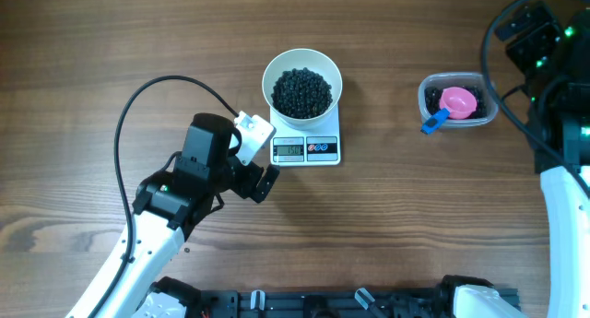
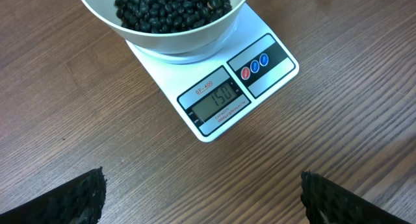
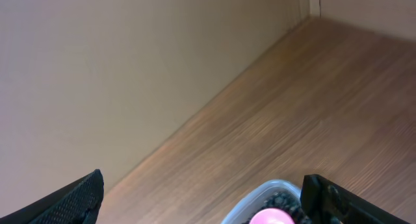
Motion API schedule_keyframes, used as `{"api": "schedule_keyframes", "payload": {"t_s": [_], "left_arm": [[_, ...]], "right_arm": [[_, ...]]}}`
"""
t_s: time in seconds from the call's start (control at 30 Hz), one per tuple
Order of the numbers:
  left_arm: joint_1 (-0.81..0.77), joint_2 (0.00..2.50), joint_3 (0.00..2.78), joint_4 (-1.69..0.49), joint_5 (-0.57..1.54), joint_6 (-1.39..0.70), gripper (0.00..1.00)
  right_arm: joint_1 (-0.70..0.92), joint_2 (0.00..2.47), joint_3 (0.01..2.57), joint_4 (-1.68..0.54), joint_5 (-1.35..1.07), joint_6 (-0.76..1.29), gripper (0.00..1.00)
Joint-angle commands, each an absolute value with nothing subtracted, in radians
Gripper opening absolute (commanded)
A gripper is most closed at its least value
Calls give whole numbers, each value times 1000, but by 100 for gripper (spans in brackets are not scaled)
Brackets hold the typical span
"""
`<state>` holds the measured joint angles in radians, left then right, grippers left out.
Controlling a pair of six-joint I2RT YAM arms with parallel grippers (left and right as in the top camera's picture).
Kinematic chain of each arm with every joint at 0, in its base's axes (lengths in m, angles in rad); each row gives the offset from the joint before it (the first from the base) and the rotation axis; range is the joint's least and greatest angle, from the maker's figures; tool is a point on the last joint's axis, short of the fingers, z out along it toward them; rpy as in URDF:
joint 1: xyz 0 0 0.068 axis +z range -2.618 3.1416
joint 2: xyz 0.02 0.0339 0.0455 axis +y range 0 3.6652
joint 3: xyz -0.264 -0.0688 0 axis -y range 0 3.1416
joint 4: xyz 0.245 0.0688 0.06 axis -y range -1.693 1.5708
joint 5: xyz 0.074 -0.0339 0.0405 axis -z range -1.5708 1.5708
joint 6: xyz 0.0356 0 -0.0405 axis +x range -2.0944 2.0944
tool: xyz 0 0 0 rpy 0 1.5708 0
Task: Scoop item into bowl and weigh 150g on scale
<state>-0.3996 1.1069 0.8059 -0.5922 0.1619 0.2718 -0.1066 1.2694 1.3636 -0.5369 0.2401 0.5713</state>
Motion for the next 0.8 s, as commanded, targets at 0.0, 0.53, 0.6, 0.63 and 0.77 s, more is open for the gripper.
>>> {"api": "schedule_keyframes", "payload": {"t_s": [0.0, 0.53, 0.6, 0.63, 0.77], "left_arm": [[-395, 1109, 802, -592, 167, 281, 100], [-395, 1109, 802, -592, 167, 281, 100], [-395, 1109, 802, -592, 167, 281, 100], [-395, 1109, 802, -592, 167, 281, 100], [-395, 1109, 802, -592, 167, 281, 100]], "right_arm": [[-104, 1245, 1365, -513, 294, 454, 100], [-104, 1154, 1275, -280, -81, -104, 100], [-104, 1096, 1171, -184, -81, -104, 100], [-104, 1076, 1138, -157, -81, -104, 100], [-104, 965, 962, -21, -90, -104, 100]]}}
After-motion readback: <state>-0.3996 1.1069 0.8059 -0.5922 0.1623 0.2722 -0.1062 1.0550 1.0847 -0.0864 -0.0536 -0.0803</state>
